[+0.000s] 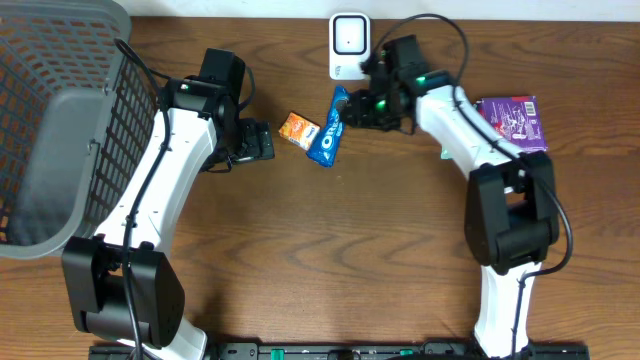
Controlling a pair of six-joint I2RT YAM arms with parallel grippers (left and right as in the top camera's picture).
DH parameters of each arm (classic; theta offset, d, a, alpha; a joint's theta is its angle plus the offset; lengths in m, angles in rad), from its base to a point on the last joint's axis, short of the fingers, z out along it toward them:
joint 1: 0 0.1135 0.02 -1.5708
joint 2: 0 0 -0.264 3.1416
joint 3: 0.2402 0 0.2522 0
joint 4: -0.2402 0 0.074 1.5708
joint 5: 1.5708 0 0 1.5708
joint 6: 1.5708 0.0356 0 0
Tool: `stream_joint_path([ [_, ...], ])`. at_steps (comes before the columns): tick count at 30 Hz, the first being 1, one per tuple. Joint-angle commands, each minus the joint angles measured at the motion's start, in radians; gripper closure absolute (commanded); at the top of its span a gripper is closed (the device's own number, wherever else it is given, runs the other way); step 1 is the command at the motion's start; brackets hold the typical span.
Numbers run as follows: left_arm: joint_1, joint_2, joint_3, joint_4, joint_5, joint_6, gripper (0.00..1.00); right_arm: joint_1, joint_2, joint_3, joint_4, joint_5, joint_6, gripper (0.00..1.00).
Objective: Scan the item barcode
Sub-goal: 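Grasp the blue Oreo pack with the right gripper and carry it past the scanner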
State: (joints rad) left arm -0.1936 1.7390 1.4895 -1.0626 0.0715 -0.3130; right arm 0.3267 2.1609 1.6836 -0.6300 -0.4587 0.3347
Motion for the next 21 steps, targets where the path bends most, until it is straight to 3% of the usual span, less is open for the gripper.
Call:
stream_joint_path([
  [1,0.001,-0.005,-0.003,-0.002,-0.013,0.013,0.02,0.058,0.037,-0.004,0.003,0.113,0.158,0.53],
  [11,0.001,-0.005,-0.003,-0.002,-0.013,0.013,0.02,0.066,0.158,-0.004,0.052,0.142,0.257,0.53],
  [13,0.001,-0.005,-0.003,-0.003,-0.013,0.013,0.02,0.065,0.185,-0.004,0.069,0.143,0.251,0.62],
  [16,0.001,-0.005,-0.002,-0.002,-0.013,0.013,0.02,0.063,0.200,-0.004,0.072,0.173,0.199,0.99],
  [21,0.001,-0.005,-0.003,-0.002,-0.013,0.013,0.02,0.043,0.127,0.005,0.032,0.254,0.111,0.99],
])
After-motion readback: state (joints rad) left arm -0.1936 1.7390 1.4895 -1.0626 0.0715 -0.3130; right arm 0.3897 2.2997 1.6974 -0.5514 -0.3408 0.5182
